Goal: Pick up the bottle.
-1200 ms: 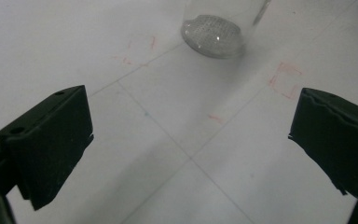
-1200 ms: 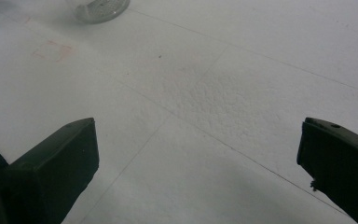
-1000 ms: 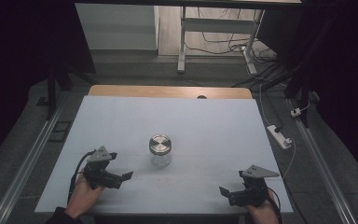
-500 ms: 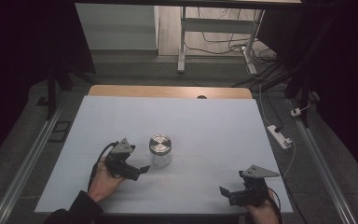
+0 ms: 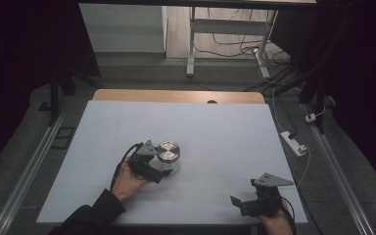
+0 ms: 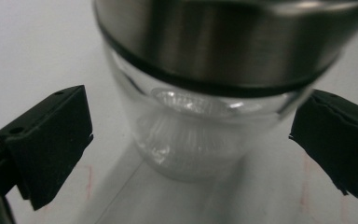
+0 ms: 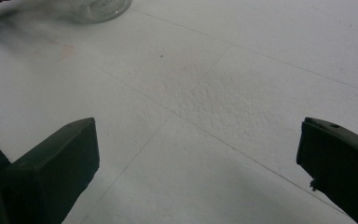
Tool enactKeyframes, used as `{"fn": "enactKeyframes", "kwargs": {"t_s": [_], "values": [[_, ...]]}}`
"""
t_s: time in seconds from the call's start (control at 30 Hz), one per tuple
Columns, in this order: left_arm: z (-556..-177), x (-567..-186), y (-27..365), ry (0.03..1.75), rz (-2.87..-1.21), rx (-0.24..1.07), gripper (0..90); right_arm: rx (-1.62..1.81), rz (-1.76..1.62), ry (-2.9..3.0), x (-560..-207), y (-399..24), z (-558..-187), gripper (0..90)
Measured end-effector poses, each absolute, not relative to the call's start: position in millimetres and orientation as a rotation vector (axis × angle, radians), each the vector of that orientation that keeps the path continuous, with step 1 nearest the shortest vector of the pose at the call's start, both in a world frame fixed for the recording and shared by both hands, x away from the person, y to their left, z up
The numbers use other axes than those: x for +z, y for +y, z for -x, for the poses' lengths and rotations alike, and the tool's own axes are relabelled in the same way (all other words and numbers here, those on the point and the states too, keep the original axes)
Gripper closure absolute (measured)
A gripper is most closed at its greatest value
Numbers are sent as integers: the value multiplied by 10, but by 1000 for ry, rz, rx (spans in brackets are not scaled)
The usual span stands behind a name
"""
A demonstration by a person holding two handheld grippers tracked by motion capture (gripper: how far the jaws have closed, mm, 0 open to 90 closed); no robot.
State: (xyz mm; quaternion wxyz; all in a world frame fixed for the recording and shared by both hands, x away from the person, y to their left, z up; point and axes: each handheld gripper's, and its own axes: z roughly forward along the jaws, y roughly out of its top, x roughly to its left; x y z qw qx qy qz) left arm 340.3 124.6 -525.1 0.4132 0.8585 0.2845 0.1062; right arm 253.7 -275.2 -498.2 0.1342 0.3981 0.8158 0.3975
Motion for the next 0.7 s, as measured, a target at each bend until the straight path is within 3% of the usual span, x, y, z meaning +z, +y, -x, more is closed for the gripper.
{"fn": "enactKeyframes", "kwargs": {"t_s": [0.23, 0.47, 0.57, 0.7], "values": [[-3490, -5288, 1188, 705, -2133, 260, 4, 1151, -1149, 2367, -4983, -2751, -2537, 0], [-3514, -5290, 1157, 668, -2131, 264, 61, 1151, -1151, 2368, -4983, -2750, -2537, 0], [-3495, -5291, 1140, 633, -2134, 277, 144, 1150, -1148, 2369, -4984, -2749, -2539, 0], [-3488, -5289, 1137, 641, -2134, 279, 149, 1151, -1146, 2368, -4983, -2749, -2537, 0]]}}
